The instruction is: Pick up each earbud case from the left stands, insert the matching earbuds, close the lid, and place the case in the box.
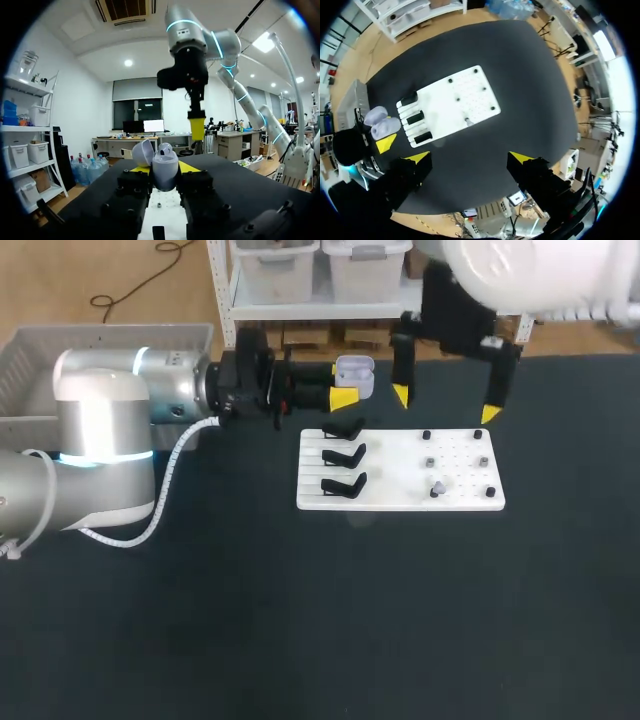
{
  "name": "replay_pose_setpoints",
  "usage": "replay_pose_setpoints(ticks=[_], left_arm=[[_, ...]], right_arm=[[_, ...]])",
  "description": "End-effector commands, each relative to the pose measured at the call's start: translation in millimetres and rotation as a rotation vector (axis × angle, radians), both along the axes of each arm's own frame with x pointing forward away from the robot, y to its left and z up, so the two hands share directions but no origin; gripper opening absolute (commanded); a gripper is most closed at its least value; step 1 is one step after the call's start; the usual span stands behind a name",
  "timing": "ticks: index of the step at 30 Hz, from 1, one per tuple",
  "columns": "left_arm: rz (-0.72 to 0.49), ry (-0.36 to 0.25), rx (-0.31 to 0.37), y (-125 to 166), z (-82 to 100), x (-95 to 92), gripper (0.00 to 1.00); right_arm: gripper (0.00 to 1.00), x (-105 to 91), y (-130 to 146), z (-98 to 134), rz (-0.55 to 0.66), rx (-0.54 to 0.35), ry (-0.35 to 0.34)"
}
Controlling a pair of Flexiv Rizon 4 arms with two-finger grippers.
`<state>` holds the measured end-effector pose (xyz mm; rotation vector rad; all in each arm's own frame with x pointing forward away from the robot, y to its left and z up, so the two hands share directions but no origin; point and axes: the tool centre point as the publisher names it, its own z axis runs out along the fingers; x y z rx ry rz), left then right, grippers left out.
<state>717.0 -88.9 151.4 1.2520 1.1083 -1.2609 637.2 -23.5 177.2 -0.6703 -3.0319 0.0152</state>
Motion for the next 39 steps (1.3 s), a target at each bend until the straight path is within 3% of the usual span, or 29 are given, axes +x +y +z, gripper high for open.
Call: replay_pose_setpoints(ticks=[1,26,29,32,39], left_arm=[[0.006,-0.002,-0.001,0,-0.6,-1.4,0.0],[0.006,-0.002,-0.001,0,-0.6,-1.4,0.0],[0.006,-0.002,-0.001,0,-0.6,-1.4,0.0],[0.006,-0.002,-0.001,0,-0.6,-1.4,0.0],[0.006,-0.002,-0.001,0,-0.6,-1.4,0.0]], right_arm=[[1.0,6.0,-3,-25,-0.008,0.417,-0.186],[1.0,8.5,-2,-28,-0.002,0.402,-0.176],[1.0,9.3,-1,-25,0.037,0.341,-0.21],[1.0,2.9,-3,-27,0.057,0.204,-0.265],[1.0,-19.9,-8,-41,0.091,0.137,-0.291]])
